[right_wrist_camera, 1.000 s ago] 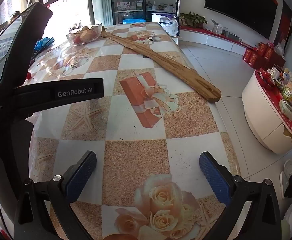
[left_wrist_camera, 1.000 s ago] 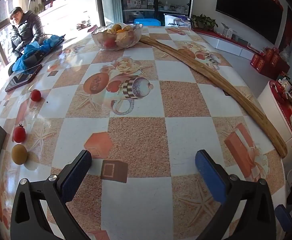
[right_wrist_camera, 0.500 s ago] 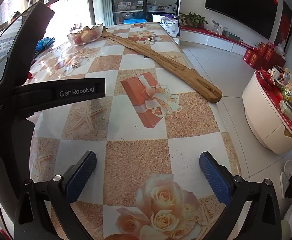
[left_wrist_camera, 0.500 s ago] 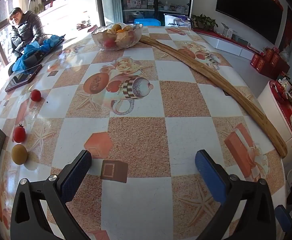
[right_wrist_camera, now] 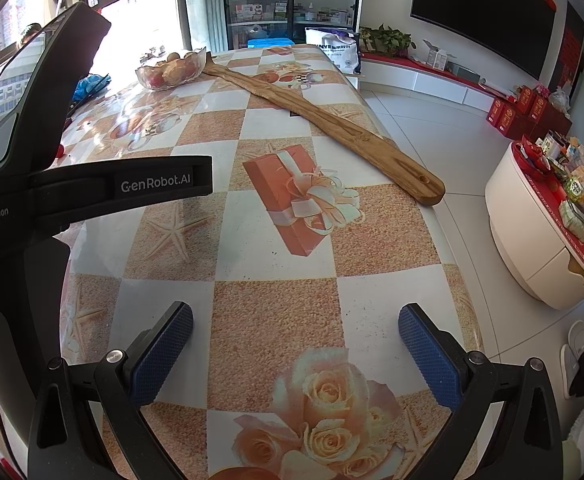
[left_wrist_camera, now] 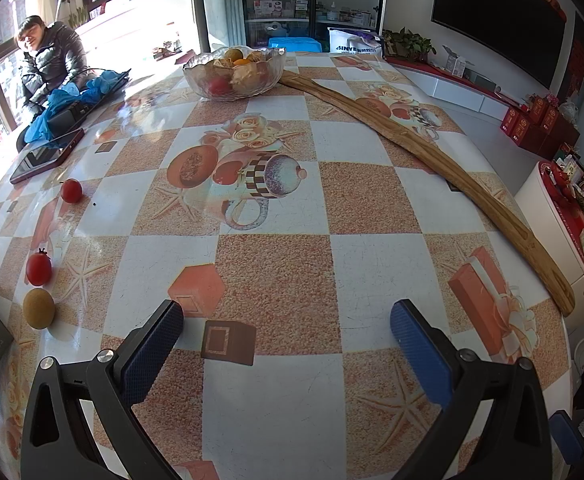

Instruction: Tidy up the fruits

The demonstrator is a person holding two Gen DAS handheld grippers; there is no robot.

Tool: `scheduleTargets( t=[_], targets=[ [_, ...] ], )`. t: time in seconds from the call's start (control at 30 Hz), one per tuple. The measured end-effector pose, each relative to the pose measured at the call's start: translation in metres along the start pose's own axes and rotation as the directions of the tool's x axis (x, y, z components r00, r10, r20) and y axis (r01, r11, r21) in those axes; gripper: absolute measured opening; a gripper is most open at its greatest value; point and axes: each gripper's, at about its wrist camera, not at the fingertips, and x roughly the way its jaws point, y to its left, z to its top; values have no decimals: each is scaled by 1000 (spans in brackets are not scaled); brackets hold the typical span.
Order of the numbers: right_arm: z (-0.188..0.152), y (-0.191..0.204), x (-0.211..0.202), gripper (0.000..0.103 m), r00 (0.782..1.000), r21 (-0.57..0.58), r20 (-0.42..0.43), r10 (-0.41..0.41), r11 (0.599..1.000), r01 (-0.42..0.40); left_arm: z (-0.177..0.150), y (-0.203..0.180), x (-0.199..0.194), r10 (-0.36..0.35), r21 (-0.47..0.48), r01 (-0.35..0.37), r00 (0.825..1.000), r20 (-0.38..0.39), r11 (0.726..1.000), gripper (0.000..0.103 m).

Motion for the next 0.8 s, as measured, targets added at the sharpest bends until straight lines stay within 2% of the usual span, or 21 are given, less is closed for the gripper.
scheduleTargets(
  t=[0.8],
  targets=[
    [0, 3, 0, 103, 1000, 4, -3, -13, 1000, 13, 0, -2, 1, -1, -1, 1, 1000, 1, 1000, 103]
  ],
)
